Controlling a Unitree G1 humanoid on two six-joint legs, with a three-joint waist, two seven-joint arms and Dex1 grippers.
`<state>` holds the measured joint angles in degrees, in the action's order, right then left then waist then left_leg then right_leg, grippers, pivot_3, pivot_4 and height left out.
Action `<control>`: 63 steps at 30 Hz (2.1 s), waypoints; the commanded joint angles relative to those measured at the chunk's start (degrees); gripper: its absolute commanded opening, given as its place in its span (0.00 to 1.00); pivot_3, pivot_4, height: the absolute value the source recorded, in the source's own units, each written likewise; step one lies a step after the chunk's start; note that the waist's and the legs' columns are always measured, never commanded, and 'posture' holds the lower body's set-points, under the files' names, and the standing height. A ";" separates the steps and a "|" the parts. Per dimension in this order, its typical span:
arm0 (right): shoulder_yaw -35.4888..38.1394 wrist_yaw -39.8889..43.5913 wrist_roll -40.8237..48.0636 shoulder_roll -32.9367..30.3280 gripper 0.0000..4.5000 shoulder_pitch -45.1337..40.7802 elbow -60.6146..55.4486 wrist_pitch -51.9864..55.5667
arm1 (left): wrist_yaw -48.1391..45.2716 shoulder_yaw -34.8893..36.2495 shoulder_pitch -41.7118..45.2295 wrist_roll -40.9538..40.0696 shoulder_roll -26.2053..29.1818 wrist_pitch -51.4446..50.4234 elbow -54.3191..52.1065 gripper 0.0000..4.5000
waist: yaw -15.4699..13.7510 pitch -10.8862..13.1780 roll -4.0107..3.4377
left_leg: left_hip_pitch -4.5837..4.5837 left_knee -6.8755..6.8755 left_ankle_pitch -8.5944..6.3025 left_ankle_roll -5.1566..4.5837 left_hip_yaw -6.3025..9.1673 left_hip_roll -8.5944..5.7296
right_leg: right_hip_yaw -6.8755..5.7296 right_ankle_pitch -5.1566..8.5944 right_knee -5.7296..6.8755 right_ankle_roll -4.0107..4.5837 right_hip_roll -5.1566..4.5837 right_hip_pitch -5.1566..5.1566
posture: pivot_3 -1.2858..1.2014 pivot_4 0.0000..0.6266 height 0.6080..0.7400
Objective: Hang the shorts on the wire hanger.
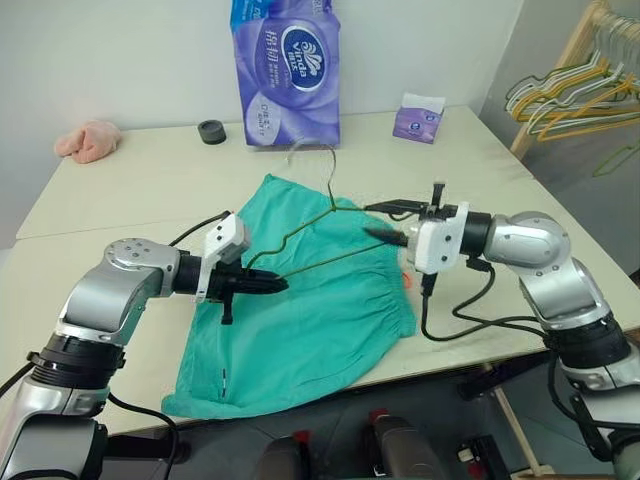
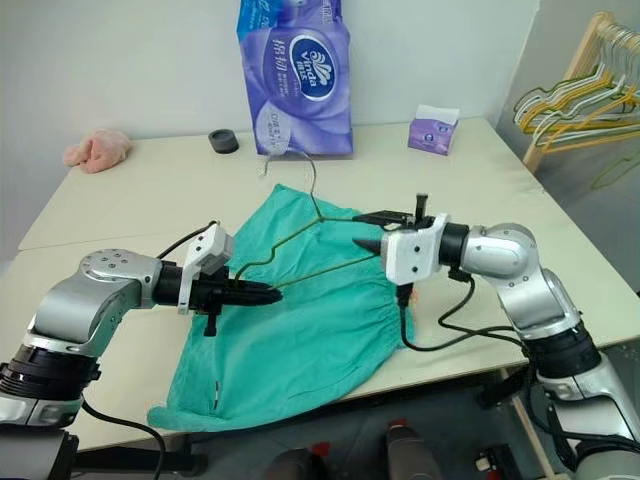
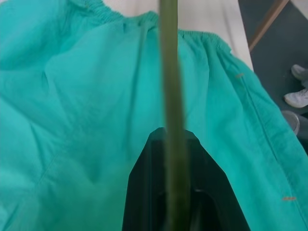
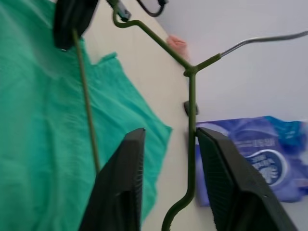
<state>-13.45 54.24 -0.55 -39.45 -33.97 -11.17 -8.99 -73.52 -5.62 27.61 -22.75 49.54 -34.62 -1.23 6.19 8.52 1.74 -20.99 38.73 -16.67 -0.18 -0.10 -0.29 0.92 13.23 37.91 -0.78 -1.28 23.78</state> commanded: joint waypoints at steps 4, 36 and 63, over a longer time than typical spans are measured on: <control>8.53 5.08 12.07 -7.95 0.93 1.64 -6.59 23.16 | 2.04 1.59 0.01 4.97 2.51 8.18 -0.05 0.00 | -0.62 0.00 0.00 | 0.00 0.01 0.00 0.00 -0.02 0.00 | 0.00 0.00 0.00 0.00 -0.03 0.00 | 0.45 0.18 1.00; -5.46 5.90 16.34 -0.41 0.03 -6.86 -0.34 53.11 | -1.41 -0.67 0.54 10.20 4.73 16.23 -3.61 0.00 | -1.18 -0.01 0.01 | -0.54 0.14 0.00 -0.01 0.04 0.03 | -0.09 -0.01 0.07 0.01 0.00 0.48 | 0.46 0.17 1.00; 12.29 3.93 24.62 -11.06 0.00 11.95 -10.06 62.11 | 8.85 11.88 5.96 1.64 -4.12 11.28 10.60 0.65 | -1.26 -0.03 0.04 | -0.64 0.22 0.00 -0.01 0.15 0.02 | -0.16 -0.05 0.05 -0.03 -0.02 0.48 | 0.44 0.20 1.00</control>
<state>-6.20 59.00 22.64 -48.74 -23.62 -20.22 51.38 -62.88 4.97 34.66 -20.41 43.78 -23.52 9.46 4.93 8.49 1.78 -21.63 38.94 -16.68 -0.19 0.04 -0.28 0.77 13.18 37.97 -0.81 -1.31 24.26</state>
